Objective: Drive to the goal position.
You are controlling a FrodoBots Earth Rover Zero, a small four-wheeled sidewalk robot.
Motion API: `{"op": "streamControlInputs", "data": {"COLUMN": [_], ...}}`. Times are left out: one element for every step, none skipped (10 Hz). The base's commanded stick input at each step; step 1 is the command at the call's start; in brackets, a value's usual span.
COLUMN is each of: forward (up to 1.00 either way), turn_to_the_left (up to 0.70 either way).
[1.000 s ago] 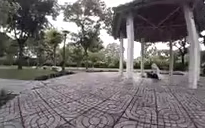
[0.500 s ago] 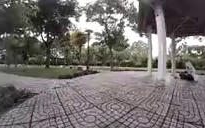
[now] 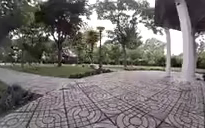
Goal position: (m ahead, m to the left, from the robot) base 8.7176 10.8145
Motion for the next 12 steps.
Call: {"op": "streamControlInputs", "data": {"forward": [0.7,0.7,0.7,0.7,0.7,0.7,0.7,0.7,0.7,0.7,0.7,0.7], "turn_to_the_left": [-0.27,-0.27,-0.27,-0.27,-0.27,-0.27,-0.27,-0.27,0.0,0.0,0.0,0.0]}}
